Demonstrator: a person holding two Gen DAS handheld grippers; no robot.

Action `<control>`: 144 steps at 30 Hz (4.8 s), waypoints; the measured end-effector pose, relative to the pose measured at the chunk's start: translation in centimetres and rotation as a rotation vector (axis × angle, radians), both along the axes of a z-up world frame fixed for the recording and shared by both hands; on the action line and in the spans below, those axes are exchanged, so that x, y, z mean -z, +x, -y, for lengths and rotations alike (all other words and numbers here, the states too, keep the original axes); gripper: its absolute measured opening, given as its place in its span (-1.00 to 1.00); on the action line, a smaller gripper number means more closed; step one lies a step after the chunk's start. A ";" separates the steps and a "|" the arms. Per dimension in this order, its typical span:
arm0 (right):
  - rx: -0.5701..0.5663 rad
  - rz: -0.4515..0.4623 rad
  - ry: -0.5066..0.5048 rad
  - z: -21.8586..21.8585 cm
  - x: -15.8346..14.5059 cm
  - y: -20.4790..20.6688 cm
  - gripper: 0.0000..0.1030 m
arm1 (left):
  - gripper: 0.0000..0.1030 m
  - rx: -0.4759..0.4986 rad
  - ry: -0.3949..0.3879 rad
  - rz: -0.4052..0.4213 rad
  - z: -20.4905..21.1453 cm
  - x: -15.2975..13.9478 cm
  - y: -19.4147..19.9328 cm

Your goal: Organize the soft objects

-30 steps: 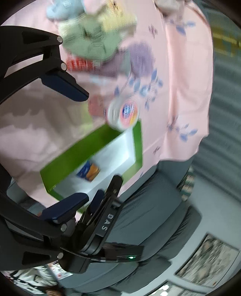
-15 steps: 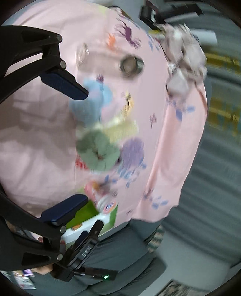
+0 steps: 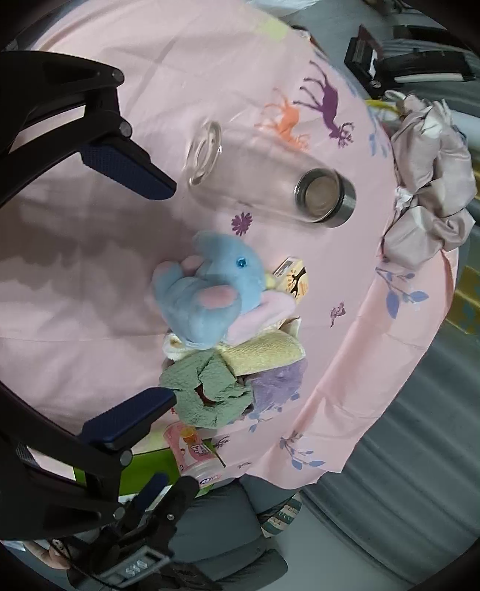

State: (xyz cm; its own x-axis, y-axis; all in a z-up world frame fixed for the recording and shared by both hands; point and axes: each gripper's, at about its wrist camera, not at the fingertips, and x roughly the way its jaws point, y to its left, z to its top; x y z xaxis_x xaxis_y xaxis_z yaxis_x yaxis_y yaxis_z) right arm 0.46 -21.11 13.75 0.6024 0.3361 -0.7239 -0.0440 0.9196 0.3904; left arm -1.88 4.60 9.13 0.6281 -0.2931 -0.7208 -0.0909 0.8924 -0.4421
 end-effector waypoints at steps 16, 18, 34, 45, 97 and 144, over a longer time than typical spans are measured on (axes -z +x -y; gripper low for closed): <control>-0.301 -0.225 0.056 -11.0 5.1 7.1 0.61 | -0.11 -0.022 -0.038 -0.110 -0.8 3.7 2.7; -0.328 -0.245 0.088 -11.2 5.5 7.5 0.61 | -0.11 -0.015 -0.039 -0.102 -0.7 3.5 2.8; -0.436 -0.258 0.118 -12.3 7.6 7.9 0.50 | -0.65 0.070 -0.040 -0.063 2.0 3.6 3.9; -0.405 -0.111 0.121 -10.9 3.6 3.5 0.50 | -0.67 0.150 -0.030 0.064 3.2 0.0 0.7; -0.140 -0.058 0.125 6.1 1.0 -1.1 0.25 | -0.61 0.336 0.009 0.175 13.2 -3.2 -1.1; -0.122 -0.099 -0.019 8.3 4.4 -4.2 0.04 | -0.71 0.543 -0.173 0.066 19.5 0.9 -3.2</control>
State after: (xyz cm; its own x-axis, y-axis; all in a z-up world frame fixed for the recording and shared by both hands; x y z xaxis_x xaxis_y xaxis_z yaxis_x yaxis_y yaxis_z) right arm -3.75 -29.40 9.38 0.4830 0.3880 -0.7849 -0.1181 0.9171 0.3807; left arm -5.03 -14.88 8.24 0.3968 -0.6965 -0.5978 0.3933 0.7175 -0.5749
